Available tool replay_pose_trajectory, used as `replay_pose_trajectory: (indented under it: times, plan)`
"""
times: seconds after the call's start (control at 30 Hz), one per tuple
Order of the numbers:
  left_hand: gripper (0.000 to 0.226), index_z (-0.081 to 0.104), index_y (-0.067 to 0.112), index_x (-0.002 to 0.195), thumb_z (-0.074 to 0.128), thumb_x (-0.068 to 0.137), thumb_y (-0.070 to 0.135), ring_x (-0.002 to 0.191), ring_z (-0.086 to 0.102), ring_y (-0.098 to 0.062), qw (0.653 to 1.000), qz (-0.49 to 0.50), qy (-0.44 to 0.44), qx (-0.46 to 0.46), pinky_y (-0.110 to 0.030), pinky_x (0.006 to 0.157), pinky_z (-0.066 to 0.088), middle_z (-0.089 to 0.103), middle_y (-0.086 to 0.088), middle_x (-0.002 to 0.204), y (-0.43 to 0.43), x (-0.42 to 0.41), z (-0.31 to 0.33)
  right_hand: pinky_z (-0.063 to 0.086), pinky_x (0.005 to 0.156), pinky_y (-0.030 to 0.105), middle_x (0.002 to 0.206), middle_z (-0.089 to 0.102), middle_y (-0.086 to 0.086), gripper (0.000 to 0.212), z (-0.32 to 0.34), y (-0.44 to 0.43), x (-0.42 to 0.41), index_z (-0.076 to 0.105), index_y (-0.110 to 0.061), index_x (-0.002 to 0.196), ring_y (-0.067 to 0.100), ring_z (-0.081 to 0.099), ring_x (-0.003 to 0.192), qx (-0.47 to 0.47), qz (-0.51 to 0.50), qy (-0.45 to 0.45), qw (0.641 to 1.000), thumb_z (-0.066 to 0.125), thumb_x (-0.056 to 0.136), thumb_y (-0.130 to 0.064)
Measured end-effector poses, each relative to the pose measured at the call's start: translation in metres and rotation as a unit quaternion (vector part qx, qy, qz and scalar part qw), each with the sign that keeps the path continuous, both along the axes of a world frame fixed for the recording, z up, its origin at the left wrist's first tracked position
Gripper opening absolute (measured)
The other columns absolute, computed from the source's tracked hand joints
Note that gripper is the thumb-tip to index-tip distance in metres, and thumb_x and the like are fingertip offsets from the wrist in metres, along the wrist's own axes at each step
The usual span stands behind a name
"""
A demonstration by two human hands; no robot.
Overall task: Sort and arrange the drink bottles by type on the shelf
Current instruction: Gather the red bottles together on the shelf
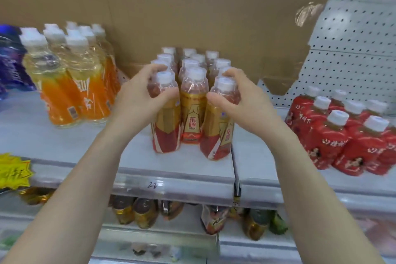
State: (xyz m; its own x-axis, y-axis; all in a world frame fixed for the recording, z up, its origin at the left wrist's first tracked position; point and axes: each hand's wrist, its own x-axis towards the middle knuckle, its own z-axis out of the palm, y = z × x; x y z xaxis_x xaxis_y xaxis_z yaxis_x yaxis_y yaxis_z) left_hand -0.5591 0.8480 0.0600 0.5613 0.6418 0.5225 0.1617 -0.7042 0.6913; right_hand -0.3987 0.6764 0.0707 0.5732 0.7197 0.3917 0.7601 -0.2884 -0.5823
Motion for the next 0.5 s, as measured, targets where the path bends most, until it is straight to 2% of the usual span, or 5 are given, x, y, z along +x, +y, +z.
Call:
replay_pose_trajectory:
  times: [0.03,0.13,0.27,0.37,0.5]
  plan:
    - [0.046,0.055,0.045,0.126,0.073,0.084,0.047,0.100,0.058,-0.002,1.000,-0.019,0.003,-0.013,-0.032,0.089,0.052,0.058,0.024,0.104,0.003,-0.003,0.002,0.052,0.083,0.020,0.095,0.065,-0.024,0.048,0.004,-0.006,0.002,0.045,-0.041,0.139,-0.007,0.063,0.087,-0.012,0.040,0.048,0.998,0.061,0.095,-0.053]
    - [0.041,0.060,0.048,0.117,0.078,0.079,0.044,0.097,0.059,0.002,0.997,-0.058,0.003,-0.052,-0.021,0.078,0.052,0.062,0.022,0.106,0.006,-0.011,0.009,0.056,0.096,0.037,0.113,0.068,-0.016,0.041,0.013,-0.015,0.010,0.053,-0.048,0.134,0.002,0.068,0.102,0.003,0.069,0.082,0.994,0.061,0.094,-0.049]
    - [0.041,0.060,0.051,0.122,0.071,0.083,0.052,0.097,0.059,0.003,0.997,-0.058,0.046,-0.032,-0.021,0.080,0.048,0.057,0.028,0.109,0.010,-0.020,0.017,0.054,0.084,0.031,0.116,0.062,-0.011,0.042,0.015,-0.008,0.003,0.059,-0.042,0.130,0.007,0.063,0.095,0.011,0.031,0.022,0.999,0.066,0.090,-0.053]
    - [0.034,0.056,0.049,0.132,0.051,0.099,0.045,0.109,0.054,0.013,0.980,-0.157,0.068,-0.101,-0.012,0.082,0.043,0.057,0.036,0.117,0.017,-0.030,0.022,0.043,0.072,0.024,0.106,0.059,-0.012,0.044,0.010,-0.002,-0.003,0.058,-0.042,0.127,0.001,0.056,0.087,0.013,0.019,-0.026,0.999,0.063,0.087,-0.060]
    - [0.036,0.061,0.042,0.125,0.066,0.090,0.041,0.101,0.061,0.003,0.990,-0.120,0.041,-0.068,-0.016,0.079,0.049,0.062,0.028,0.108,0.022,-0.030,0.022,0.042,0.073,0.026,0.106,0.062,-0.010,0.043,0.003,-0.001,-0.008,0.057,-0.042,0.127,0.000,0.056,0.089,0.028,-0.002,-0.041,0.999,0.061,0.088,-0.059]
